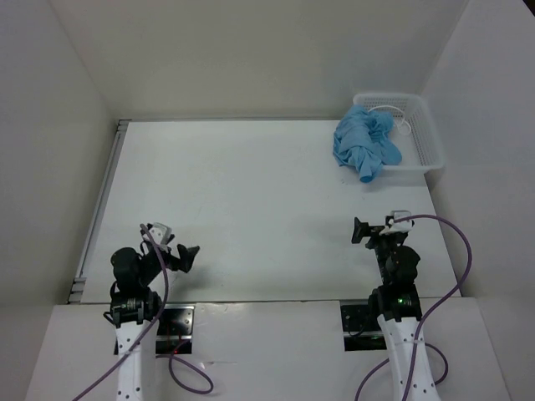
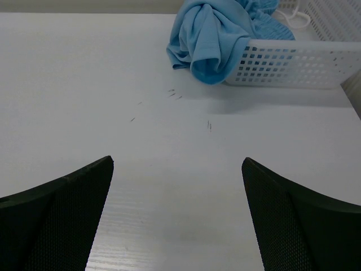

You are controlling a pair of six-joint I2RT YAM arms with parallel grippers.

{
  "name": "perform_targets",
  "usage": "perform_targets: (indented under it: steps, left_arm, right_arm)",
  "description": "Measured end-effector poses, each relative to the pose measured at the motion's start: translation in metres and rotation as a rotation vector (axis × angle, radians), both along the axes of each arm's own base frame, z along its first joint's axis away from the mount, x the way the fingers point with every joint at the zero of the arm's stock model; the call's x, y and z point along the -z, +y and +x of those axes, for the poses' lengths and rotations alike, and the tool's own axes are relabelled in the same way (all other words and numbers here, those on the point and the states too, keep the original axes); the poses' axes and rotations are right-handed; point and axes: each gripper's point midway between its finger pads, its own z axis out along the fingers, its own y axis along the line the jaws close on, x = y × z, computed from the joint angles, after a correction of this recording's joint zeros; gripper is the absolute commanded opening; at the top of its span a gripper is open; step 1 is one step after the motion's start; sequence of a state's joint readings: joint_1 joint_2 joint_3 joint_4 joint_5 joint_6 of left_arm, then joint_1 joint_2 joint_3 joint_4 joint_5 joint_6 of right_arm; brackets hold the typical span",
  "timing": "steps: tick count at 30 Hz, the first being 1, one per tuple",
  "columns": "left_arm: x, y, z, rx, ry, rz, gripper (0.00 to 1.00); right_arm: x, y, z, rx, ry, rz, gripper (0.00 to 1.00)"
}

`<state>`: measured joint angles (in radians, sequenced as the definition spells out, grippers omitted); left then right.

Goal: Fold and stack the shorts
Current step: Grab the shorts from the pile

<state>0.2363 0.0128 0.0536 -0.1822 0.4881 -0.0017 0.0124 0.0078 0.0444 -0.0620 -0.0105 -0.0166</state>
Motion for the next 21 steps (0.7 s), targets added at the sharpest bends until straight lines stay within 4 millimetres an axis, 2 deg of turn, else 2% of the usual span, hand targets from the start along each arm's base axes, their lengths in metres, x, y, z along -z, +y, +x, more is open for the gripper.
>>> perform_targets:
  steps: [2, 4, 8, 13, 16, 18, 19, 21]
  left_arm:
    - [0.013, -0.037, -0.023, 0.201, 0.091, -0.07, 1.0]
    - [0.018, -0.059, -0.039, 0.324, 0.135, -0.114, 1.0]
    - [0.021, -0.074, -0.054, 0.419, 0.177, -0.162, 1.0]
    - [0.02, -0.077, -0.058, 0.439, 0.187, -0.174, 1.0]
    - [0.019, -0.077, -0.057, 0.441, 0.177, -0.17, 1.0]
    - [0.013, -0.075, -0.052, 0.436, 0.137, -0.15, 1.0]
    - [0.005, -0.072, -0.045, 0.42, 0.09, -0.125, 1.0]
    - [-0.016, -0.056, -0.023, 0.334, -0.036, -0.053, 1.0]
  right_arm:
    - [0.0, 0.0, 0.0, 0.0, 0.0, 0.001, 0.99]
    - [0.0, 0.0, 0.0, 0.0, 0.0, 0.001, 0.99]
    - [0.0, 0.0, 0.0, 0.0, 0.0, 0.001, 0.99]
    - [-0.002, 0.005, 0.0, -0.041, -0.009, -0.042, 0.99]
    - [-0.007, 0.03, -0.002, -0.223, -0.055, -0.206, 1.0]
    - [-0.007, 0.044, -0.006, -0.378, -0.116, -0.524, 1.0]
    - [-0.003, 0.052, -0.009, -0.468, -0.152, -0.708, 1.0]
    - [-0.003, 0.064, -0.012, -0.568, -0.249, -0.937, 1.0]
